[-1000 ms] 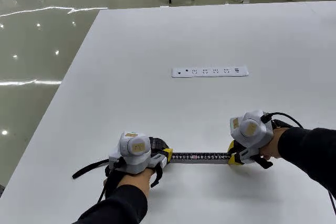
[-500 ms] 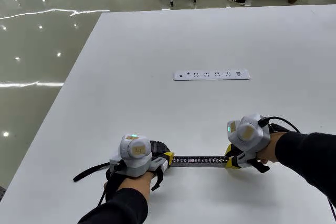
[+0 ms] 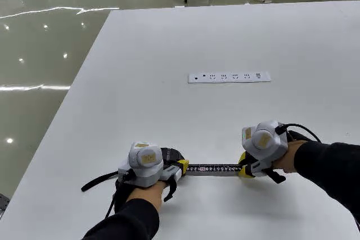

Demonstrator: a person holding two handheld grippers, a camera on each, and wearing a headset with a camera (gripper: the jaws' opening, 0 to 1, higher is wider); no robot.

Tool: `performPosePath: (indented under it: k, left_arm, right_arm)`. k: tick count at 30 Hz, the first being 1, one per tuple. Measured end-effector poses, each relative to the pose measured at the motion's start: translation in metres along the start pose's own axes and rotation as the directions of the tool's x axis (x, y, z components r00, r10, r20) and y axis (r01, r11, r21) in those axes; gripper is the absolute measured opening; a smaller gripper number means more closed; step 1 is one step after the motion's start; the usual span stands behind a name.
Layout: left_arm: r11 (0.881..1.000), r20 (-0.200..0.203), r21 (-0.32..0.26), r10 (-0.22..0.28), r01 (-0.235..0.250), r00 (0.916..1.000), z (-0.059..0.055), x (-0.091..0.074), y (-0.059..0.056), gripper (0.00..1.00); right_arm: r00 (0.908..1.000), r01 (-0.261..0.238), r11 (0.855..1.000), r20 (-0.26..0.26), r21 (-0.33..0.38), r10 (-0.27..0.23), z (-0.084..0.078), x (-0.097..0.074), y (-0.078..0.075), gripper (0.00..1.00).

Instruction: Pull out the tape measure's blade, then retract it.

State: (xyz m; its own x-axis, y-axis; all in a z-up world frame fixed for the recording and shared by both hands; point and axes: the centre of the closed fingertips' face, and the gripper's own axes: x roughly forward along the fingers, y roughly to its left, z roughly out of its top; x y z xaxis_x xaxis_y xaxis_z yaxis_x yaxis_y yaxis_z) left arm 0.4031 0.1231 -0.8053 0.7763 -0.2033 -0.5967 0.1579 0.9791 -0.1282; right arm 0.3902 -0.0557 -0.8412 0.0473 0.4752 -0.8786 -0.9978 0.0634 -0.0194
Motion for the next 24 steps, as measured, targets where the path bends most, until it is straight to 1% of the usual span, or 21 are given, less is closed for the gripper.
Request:
performPosePath:
  k: [8, 13, 16, 24]
  left_arm:
    - [1.0, 0.0, 0.002, -0.001, 0.001, 1.0, 0.0, 0.001, 0.0, 0.58]
    - [1.0, -0.004, 0.004, -0.01, 0.01, 0.9999, -0.001, 0.002, -0.001, 0.58]
    - [1.0, 0.0, 0.002, -0.008, 0.008, 1.0, -0.001, 0.002, -0.001, 0.58]
    - [1.0, -0.003, -0.003, -0.009, 0.009, 1.0, -0.001, 0.002, -0.001, 0.58]
  right_arm:
    - [0.9999, -0.011, 1.0, 0.013, 0.006, 0.011, 0.007, 0.002, 0.0, 0.1]
    - [0.9998, -0.018, 1.0, 0.012, -0.017, 0.018, 0.011, 0.005, 0.001, 0.11]
    - [0.9998, -0.018, 1.0, 0.013, -0.015, 0.018, 0.012, 0.006, 0.0, 0.11]
    - [0.999, -0.01, 1.0, 0.044, 0.01, 0.009, 0.019, 0.01, 0.0, 0.11]
